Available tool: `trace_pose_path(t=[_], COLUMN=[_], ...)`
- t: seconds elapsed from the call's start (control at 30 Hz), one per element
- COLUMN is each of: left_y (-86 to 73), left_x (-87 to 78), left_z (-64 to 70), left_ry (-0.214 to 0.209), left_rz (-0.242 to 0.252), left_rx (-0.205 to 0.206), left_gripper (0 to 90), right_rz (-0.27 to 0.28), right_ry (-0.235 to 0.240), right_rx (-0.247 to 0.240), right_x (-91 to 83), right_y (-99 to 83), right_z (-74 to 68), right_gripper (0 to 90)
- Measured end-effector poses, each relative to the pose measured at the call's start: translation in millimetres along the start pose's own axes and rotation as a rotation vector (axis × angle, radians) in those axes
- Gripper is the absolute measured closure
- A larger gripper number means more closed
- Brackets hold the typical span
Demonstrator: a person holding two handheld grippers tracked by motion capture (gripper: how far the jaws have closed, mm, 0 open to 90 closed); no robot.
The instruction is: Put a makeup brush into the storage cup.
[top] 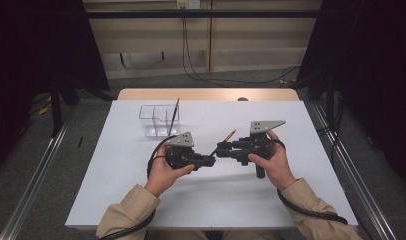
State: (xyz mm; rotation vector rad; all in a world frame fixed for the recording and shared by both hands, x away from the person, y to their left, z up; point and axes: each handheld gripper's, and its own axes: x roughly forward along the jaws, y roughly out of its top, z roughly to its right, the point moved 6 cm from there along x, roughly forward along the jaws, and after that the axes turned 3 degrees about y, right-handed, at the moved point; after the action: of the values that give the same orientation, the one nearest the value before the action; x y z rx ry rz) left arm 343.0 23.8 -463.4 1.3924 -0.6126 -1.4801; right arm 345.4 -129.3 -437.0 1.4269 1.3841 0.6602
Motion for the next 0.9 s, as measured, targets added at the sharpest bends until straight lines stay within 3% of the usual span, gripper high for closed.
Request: trace_pose_path(t=[0.3,0.9], left_y=[1.2,0.7], left_x=[6.8,10.5], left_z=[2.8,2.6], left_ry=[-0.01,-0.01], left_rz=[0.015,0.032], left_rx=[-0.011,-0.028], left_gripper=[85.2,85.1], right_rz=[0.002,-0.009], right_ry=[-0.003,0.019], right_rx=[-0.004,0.037], right_x=[-0.1,2.0], right_y=[0.8,-4.5], right_z=[1.3,1.9], right_gripper=[74.4,79.1])
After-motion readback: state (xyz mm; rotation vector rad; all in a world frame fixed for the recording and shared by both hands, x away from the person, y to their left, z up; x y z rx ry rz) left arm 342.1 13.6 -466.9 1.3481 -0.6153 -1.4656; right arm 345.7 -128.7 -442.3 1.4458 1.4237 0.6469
